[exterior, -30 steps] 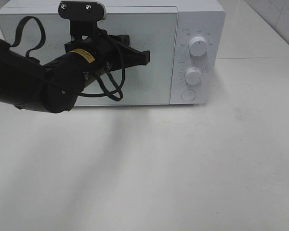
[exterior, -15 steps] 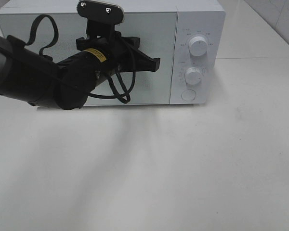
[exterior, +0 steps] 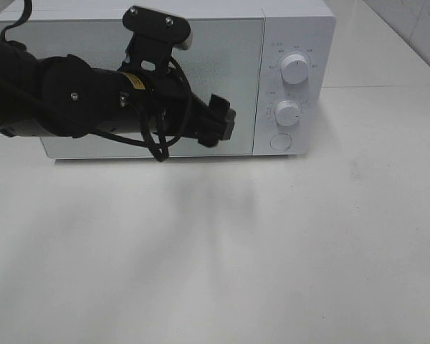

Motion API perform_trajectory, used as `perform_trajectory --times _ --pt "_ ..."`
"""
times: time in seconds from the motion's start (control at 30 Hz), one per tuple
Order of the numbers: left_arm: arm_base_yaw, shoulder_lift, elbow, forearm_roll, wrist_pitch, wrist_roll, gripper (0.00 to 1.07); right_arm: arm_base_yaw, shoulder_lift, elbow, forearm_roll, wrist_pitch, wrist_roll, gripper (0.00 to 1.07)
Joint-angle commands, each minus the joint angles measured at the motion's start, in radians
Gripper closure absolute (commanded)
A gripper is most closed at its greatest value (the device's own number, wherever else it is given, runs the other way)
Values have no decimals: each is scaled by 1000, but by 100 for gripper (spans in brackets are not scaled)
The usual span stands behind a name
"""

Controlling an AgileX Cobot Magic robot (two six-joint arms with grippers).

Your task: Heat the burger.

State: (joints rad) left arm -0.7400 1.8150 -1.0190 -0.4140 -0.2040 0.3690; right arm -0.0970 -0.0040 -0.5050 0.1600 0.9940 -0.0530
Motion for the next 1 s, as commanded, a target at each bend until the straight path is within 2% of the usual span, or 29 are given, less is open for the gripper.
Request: perform_trajectory --times 0.03,0.13,0.2,0.3,0.37,0.53,0.57,0.63,0.67,0.7,0.73,0.77,0.8,0.83,0.9,0.93,0.97,1.0 --pt "-3 -33 5 -5 249 5 6 -7 -27 7 -4 -6 -2 31" --pt "1 -37 5 -2 290 5 6 -7 -27 7 -4 -6 -2 31" --pt "25 -53 5 3 444 4 6 -7 -27 7 -4 -6 -2 31" --pt "35 -55 5 6 484 4 6 -7 -27 7 -4 -6 -2 31" --pt "79 -62 5 36 620 5 6 -7 -27 7 -4 -6 -2 31" --pt "147 -71 5 37 787 -1 6 -7 -27 7 -4 -6 -2 31" --pt "184 -82 4 37 902 -5 6 -7 -27 7 -4 -6 -2 31" --pt "202 -88 3 36 946 -13 6 -7 -27 7 -4 -6 -2 31" --pt "249 -106 2 31 1039 -40 6 -7 -27 7 -4 -6 -2 31" --pt "249 -106 2 31 1039 -40 6 -7 -27 7 -4 -6 -2 31" --pt "301 -129 2 36 1101 -55 6 -7 -27 7 -4 -6 -2 31" --pt "301 -129 2 36 1101 -55 6 -7 -27 7 -4 -6 -2 31" --pt "325 -142 2 36 1128 -60 6 -7 -27 7 -4 -6 -2 31" --pt "386 -183 2 36 1170 -76 6 -7 -27 7 -4 -6 -2 31" --pt "413 -203 2 36 1179 -89 6 -7 -27 7 -4 -6 -2 31" --pt "479 -254 2 36 1195 -131 6 -7 -27 7 -4 -6 -2 31" --pt "479 -254 2 36 1195 -131 6 -7 -27 7 -4 -6 -2 31" --pt "543 -306 2 40 1221 -170 6 -7 -27 7 -4 -6 -2 31"
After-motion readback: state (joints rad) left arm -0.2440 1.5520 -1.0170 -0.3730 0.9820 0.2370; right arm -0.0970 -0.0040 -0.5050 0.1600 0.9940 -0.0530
